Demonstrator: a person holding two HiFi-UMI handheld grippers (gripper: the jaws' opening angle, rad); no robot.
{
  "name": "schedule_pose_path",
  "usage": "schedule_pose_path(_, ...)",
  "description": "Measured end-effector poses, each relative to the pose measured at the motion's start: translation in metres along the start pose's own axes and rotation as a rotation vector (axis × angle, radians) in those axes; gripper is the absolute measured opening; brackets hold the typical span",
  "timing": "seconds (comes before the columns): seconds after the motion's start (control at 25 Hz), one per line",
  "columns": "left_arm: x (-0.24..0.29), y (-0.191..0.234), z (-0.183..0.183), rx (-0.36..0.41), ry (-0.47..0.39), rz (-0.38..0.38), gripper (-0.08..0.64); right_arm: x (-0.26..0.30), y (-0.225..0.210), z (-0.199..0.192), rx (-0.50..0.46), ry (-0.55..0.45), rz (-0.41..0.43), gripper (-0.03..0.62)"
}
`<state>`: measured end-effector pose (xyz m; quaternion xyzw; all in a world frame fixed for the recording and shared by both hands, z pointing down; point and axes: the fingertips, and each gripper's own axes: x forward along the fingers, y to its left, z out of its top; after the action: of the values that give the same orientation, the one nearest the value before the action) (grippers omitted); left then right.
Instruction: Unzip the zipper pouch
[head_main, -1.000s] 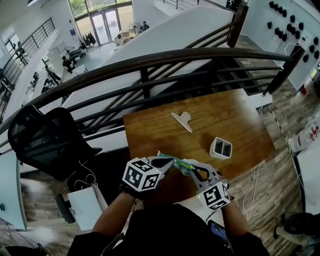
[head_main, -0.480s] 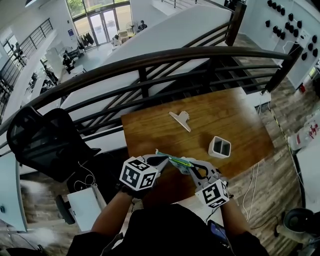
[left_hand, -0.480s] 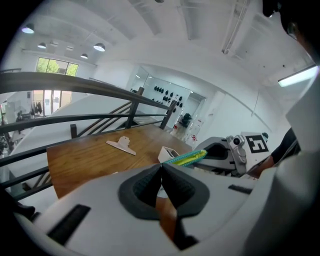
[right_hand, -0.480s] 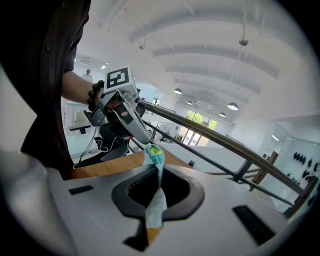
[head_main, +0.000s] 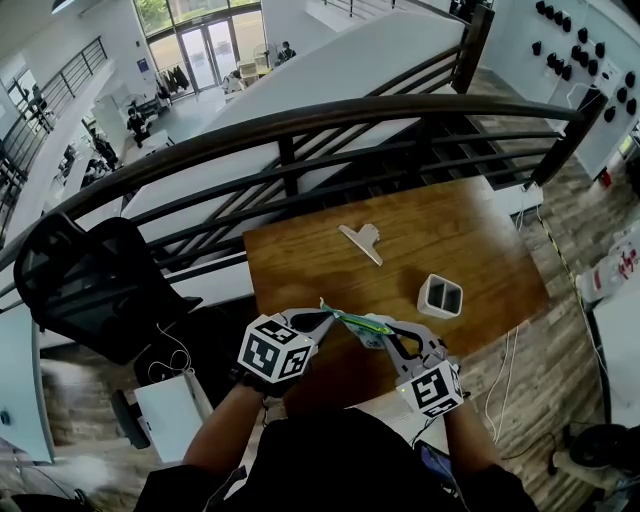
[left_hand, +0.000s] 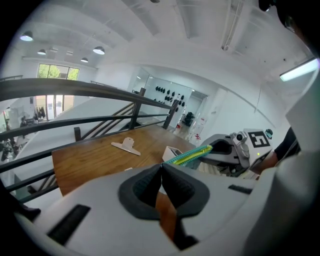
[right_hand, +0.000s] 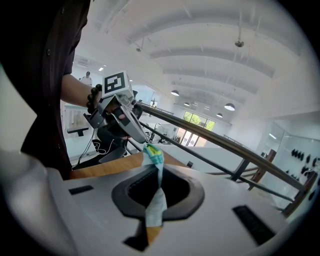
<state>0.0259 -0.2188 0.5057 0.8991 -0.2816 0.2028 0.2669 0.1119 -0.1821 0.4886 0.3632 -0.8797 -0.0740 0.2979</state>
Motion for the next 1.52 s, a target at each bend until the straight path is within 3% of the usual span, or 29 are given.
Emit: schedule_pose_path(1.52, -0.001, 0.041, 0.006, -0.020, -0.022, 0.134, 0.015, -0.003, -0.016, -0.018, 0.042, 0.027, -0.047, 0.002)
